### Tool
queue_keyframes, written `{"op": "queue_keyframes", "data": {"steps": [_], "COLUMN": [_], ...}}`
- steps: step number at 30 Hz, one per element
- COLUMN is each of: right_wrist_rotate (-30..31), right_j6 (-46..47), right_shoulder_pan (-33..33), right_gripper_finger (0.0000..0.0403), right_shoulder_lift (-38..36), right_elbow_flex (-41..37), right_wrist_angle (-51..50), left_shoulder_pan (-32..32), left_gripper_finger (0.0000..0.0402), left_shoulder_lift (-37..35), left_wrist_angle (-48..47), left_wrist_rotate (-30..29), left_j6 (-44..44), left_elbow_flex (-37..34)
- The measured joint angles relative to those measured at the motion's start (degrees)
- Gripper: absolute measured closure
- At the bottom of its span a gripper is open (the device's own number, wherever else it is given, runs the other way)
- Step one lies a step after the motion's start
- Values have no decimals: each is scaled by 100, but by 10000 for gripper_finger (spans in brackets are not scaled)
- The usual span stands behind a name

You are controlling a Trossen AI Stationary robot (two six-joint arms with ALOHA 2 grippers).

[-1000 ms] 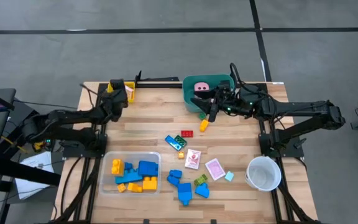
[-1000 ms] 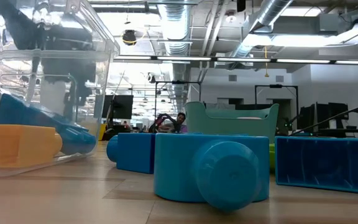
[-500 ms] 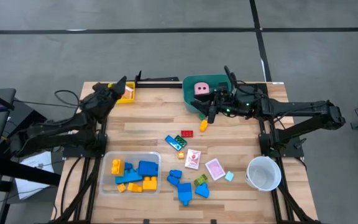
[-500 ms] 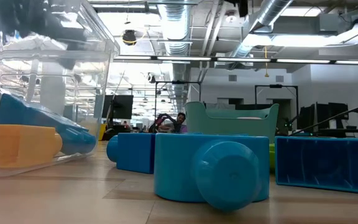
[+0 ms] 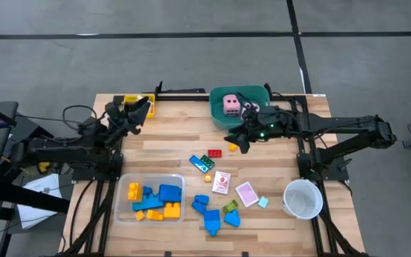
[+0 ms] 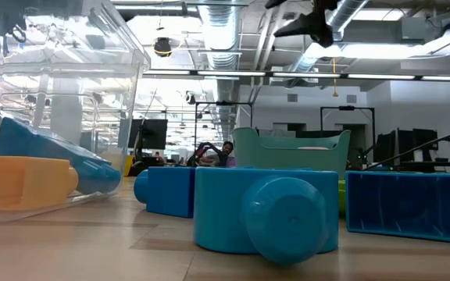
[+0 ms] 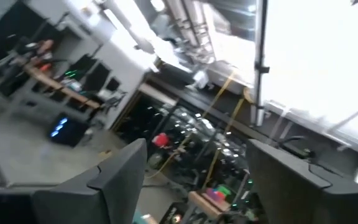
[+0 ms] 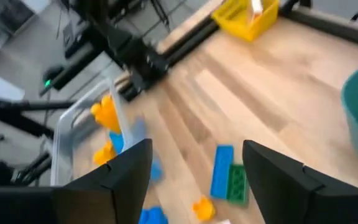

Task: Pick & Place Toys
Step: Put the red game piece into the transparent bin

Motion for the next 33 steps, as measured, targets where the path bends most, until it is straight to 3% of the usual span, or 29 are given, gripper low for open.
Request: {"op": "queue_keyframes", "data": {"steps": [5, 12, 20, 28, 33], "right_wrist_rotate": [-804, -817, -759, -573, -157], "right_j6": [-76, -730, -677, -3401, -4128], "right_shoulder_pan": [3, 70, 26, 230, 215], "right_gripper_finger": [143, 137, 137, 137, 137], "right_shoulder_lift": [0, 0, 101, 788, 1594], "right_elbow_flex": [-199, -795, -1542, -1606, -1620], "right_wrist_angle": [-326, -702, -236, 1296, 1861], "left_shoulder_pan": [-395, -813, -922, -919, -919], "left_gripper_finger": [116, 114, 114, 114, 114], "left_shoulder_lift": [0, 2, 63, 396, 588], "left_wrist_angle": [545, 793, 790, 776, 919], "left_wrist_rotate": [0, 383, 389, 330, 305], "left_j6": [291, 579, 579, 485, 414], "left_elbow_flex": [0, 0, 0, -4, -3]}}
